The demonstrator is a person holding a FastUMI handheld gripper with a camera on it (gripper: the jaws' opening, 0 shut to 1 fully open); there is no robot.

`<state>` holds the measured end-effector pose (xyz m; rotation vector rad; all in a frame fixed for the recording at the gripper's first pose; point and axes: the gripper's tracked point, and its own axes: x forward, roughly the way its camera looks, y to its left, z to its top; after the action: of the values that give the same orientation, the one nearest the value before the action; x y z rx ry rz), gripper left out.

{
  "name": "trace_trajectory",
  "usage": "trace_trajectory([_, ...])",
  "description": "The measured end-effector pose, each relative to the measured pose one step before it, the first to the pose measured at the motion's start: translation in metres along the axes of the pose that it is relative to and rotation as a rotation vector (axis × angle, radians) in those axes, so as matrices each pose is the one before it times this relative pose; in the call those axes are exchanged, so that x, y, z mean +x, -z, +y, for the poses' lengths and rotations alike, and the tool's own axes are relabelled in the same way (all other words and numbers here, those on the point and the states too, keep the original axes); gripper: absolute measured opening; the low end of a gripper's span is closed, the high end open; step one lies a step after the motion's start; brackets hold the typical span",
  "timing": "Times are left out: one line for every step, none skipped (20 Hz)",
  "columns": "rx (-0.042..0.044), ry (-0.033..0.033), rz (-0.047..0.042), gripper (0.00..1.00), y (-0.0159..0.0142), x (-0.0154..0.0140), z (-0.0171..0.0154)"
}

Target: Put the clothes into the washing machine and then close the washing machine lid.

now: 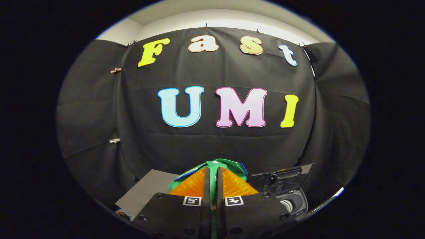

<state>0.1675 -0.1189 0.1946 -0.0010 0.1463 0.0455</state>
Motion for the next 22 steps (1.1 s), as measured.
trace_trajectory([0.00341, -0.02843, 0.0114, 0.11, 0.00617, 0.00308, -0.00076])
trace_trajectory([-0.00806, 0.00725, 0.04448, 0.05, 0.01308, 0.00598, -0.00686])
trace_trajectory([-0.0046, -0.00609, 0.03094, 0.04, 0.01674, 0.00277, -0.00044])
trace_trajectory([-0.00099, -0.02495, 0.00905, 0.05, 0.00887, 0.00294, 0.00362])
trace_trajectory([-0.00769, 0.00461, -0.01415, 0.05, -0.00107, 0.00191, -0.00182])
trace_trajectory([-0.01709, -0.00689, -0.03185, 0.05, -0.0072, 0.00045, -0.00149])
trace_trajectory([-0.01585, 0.02387, -0.01009, 0.05, -0.00321, -0.00102, -0.01104])
trace_trajectory([0.01473, -0.00881, -0.03207, 0.05, -0.01087, -0.00326, -0.00342])
trace_trajectory([0.01204, 0.01364, -0.00952, 0.05, -0.0062, -0.00043, -0.00536])
trace_trajectory([0.00031, -0.00319, -0.01461, 0.05, -0.00601, -0.00036, -0.0041])
trace_trajectory([-0.00443, 0.0088, 0.00688, 0.05, -0.00403, 0.00286, -0.0068])
trace_trajectory([-0.00769, 0.00054, -0.00816, 0.05, -0.00601, -0.00104, -0.00432])
trace_trajectory([-0.01244, 0.00657, -0.00665, 0.05, -0.00695, -0.00049, -0.00534])
trace_trajectory([-0.01458, 0.00687, -0.01132, 0.05, -0.00651, -0.00039, -0.00675])
trace_trajectory([-0.01161, 0.00456, -0.00296, 0.05, -0.00432, -0.00042, -0.00752])
trace_trajectory([-0.00951, 0.0064, -0.00135, 0.05, -0.00317, -0.0003, -0.008])
trace_trajectory([-0.005, 0.00818, -0.00809, 0.05, -0.00443, -0.00017, -0.0091])
trace_trajectory([0.00558, 0.00678, 0.00103, 0.05, -0.00226, 0.00137, -0.00994])
trace_trajectory([0.00464, 0.00421, 0.00262, 0.05, 0.00005, 0.00008, -0.00878])
trace_trajectory([0.00052, 0.01377, 0.00135, 0.05, 0.00034, 0.0005, -0.01266])
trace_trajectory([0.0061, 0.0049, -0.00076, 0.05, -0.00039, -0.00032, -0.0112])
trace_trajectory([0.00405, 0.00939, 0.00452, 0.05, 0.00175, 0.00107, -0.01138])
